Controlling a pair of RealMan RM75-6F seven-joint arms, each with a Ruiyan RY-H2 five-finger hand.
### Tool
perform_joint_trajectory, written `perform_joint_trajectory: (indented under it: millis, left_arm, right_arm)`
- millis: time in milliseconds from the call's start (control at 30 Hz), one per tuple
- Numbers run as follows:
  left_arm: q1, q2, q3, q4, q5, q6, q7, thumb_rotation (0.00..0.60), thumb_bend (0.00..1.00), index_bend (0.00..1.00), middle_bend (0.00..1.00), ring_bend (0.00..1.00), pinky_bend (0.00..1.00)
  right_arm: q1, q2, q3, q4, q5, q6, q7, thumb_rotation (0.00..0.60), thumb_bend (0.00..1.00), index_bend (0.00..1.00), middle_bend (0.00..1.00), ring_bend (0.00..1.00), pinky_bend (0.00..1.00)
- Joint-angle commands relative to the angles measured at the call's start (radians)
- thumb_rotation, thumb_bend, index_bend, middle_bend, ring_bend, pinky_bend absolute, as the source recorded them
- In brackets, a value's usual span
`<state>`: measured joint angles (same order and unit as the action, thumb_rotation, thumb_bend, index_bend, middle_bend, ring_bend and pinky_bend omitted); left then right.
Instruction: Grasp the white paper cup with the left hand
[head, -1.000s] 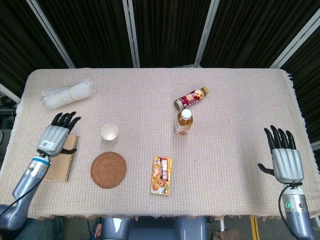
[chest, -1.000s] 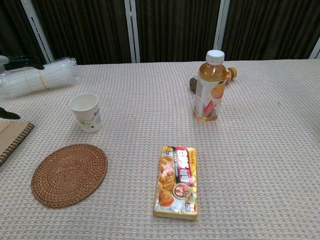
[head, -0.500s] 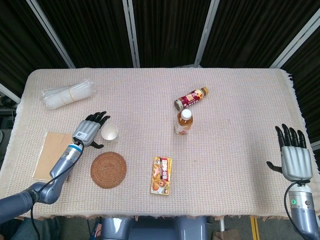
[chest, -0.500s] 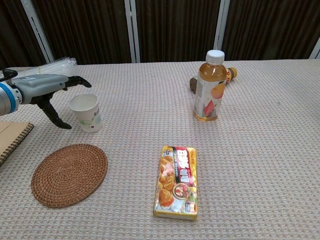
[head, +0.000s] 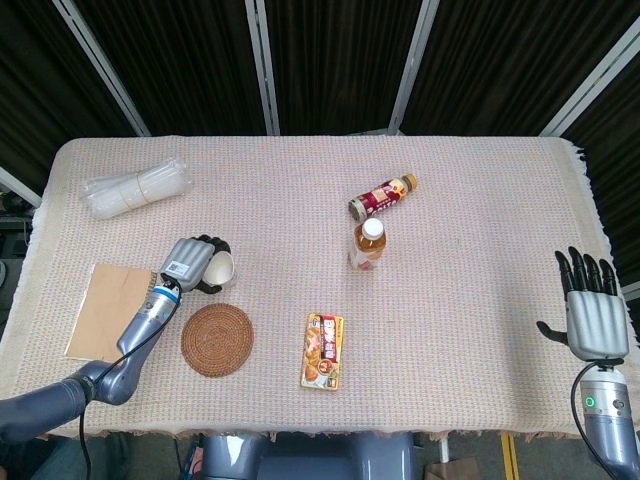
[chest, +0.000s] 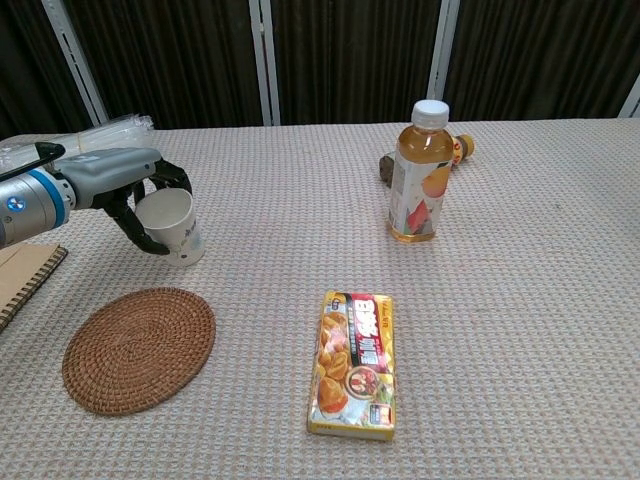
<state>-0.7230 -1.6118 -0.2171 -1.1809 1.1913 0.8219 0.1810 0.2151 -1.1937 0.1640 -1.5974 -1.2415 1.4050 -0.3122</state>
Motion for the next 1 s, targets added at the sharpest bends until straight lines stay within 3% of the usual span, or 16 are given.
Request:
perform_joint_trajectory:
  millis: [33, 367, 567, 700, 1000]
  left_arm:
    - [-0.004, -0.007, 0.0, 0.003, 0.002, 0.007, -0.009, 0.6, 0.15, 0.43, 0.38, 0.32, 0.43]
    - [0.0, 0.017, -0.004, -0.043, 0.005, 0.04, -0.033, 0.6, 0.16, 0.43, 0.38, 0.32, 0.44]
    - [0.032, 0.121, -0.013, -0.221, 0.032, 0.094, -0.079, 0.6, 0.15, 0.43, 0.38, 0.32, 0.44]
    - [0.059, 0.224, 0.027, -0.367, 0.051, 0.07, -0.103, 0.6, 0.15, 0.42, 0.38, 0.32, 0.44]
    - [0.111, 0.327, 0.133, -0.512, 0.064, 0.048, -0.073, 0.6, 0.14, 0.42, 0.38, 0.32, 0.44]
  right_arm:
    - [-0.001, 0.001, 0.001, 0.0, 0.0, 0.001, 0.001, 0.6, 0.0, 0.0, 0.0, 0.0, 0.0]
    - [-0.007, 0.008, 0.003, -0.008, -0.003, 0.006, 0.007, 0.6, 0.0, 0.0, 0.0, 0.0, 0.0]
    - [-0.013, 0.015, 0.001, -0.019, -0.011, 0.014, 0.012, 0.6, 0.0, 0.0, 0.0, 0.0, 0.0]
    - [-0.017, 0.019, -0.002, -0.03, -0.019, 0.02, 0.012, 0.6, 0.0, 0.0, 0.0, 0.0, 0.0]
    - [-0.028, 0.025, -0.01, -0.05, -0.036, 0.035, 0.005, 0.6, 0.0, 0.0, 0.0, 0.0, 0.0]
